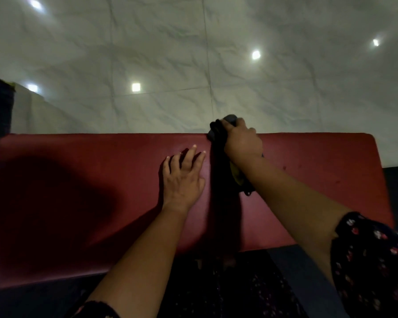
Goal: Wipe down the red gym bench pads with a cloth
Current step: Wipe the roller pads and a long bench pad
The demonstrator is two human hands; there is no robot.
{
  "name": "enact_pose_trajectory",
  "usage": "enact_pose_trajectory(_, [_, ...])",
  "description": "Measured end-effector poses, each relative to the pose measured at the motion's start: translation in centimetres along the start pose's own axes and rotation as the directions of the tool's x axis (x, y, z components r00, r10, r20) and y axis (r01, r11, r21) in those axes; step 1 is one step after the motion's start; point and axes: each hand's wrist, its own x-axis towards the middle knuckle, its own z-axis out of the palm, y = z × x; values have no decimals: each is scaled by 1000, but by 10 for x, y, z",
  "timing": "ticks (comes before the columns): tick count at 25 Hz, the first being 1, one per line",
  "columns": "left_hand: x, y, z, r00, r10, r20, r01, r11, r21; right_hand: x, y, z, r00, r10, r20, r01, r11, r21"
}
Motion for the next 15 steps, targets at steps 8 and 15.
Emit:
enact_pose_trajectory(8, [28, 37, -10, 936, 189, 298, -212, 976, 48, -196, 53, 53, 964, -59, 258, 88, 991, -102])
enact_pose_trajectory(15, [22, 35, -4, 954, 168, 247, -165, 986, -35, -265, 85, 79, 919, 56, 389, -41, 998, -46])
